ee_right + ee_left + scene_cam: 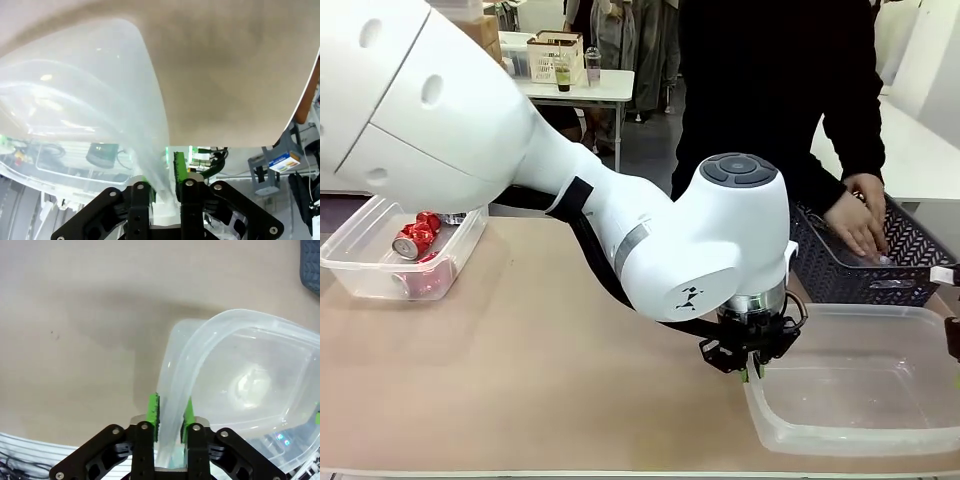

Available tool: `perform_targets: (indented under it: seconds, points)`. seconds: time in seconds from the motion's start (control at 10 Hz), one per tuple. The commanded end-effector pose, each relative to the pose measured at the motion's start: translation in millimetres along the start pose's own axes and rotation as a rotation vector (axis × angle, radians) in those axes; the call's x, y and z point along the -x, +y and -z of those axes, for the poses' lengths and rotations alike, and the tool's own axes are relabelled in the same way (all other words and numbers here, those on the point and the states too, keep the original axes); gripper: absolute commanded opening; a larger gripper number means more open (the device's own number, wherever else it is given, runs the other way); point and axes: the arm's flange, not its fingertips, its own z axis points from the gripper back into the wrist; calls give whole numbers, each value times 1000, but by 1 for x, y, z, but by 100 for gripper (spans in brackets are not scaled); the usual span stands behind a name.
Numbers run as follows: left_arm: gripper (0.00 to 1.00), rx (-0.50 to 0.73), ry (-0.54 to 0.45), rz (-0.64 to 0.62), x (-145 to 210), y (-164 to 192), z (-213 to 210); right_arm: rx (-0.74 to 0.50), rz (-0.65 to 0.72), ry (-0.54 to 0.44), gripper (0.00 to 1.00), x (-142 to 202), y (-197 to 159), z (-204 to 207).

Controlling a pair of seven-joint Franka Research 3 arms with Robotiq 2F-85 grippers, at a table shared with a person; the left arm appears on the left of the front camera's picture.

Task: Sort the waste into each basket.
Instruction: Pick up the Organizing box on the right side of the table and lift it.

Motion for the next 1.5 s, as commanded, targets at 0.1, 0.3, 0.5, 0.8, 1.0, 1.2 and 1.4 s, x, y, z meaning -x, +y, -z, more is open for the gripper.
perform_targets:
  seconds: [0.1,0.3,0.5,0.8,1.0,1.2,1.4]
  points:
    - [0,12,-4,-5,1,10,-9,-23,17,4,0,13,3,8]
    - [0,29,21,2,0,16,-18,-21,35,7,0,17,5,0]
    - [0,71,63,22,-4,32,-38,-18,58,1,0,27,21,-26]
    - [0,129,-3,28,-22,87,-106,7,55,52,0,28,95,-77]
    - [0,176,-76,22,-49,155,-167,64,17,15,0,23,158,-103]
    - [0,214,-128,38,-80,218,-221,105,-59,14,0,18,216,-110]
    - [0,199,-118,121,-109,270,-255,61,-105,36,0,12,266,-107]
